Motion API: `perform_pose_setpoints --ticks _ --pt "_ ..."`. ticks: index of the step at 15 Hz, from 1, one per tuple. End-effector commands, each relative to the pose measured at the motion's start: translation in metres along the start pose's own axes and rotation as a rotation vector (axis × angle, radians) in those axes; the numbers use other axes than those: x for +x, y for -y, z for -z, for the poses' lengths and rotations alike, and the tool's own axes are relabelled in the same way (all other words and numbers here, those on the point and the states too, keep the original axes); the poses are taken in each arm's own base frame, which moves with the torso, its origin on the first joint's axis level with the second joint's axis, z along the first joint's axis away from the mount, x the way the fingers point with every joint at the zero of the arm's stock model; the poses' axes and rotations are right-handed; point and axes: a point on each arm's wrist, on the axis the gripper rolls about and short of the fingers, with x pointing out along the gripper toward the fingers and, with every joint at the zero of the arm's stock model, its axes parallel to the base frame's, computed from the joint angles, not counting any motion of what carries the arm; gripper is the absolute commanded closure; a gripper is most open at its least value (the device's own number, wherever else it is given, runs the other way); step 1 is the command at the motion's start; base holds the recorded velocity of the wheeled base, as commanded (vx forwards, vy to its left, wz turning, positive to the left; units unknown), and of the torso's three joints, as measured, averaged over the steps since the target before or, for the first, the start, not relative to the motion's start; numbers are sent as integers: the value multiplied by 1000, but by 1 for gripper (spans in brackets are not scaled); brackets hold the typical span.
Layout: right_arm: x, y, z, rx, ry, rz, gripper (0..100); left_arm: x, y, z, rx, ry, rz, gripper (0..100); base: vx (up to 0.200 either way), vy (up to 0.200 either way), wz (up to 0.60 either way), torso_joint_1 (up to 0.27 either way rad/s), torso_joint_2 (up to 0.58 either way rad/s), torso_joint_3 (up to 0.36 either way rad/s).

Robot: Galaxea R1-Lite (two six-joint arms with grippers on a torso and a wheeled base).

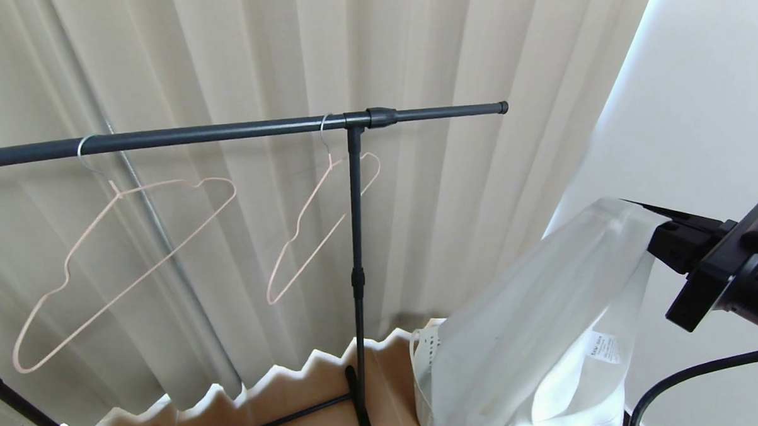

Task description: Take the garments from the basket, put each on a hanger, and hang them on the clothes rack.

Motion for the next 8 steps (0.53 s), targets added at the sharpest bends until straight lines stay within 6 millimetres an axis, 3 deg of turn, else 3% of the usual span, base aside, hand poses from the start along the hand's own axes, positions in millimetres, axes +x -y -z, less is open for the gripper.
perform_pose_setpoints --ticks 1,4,8 --pt "1 0 0 0 -1 0 100 0 0 0 -1 1 0 0 0 0 0 168 -403 -51" --pt "1 0 0 0 -1 0 100 0 0 0 -1 1 0 0 0 0 0 165 -377 -27" --pt "1 0 0 0 -1 1 100 0 0 0 -2 1 0 0 0 0 0 160 -365 -151"
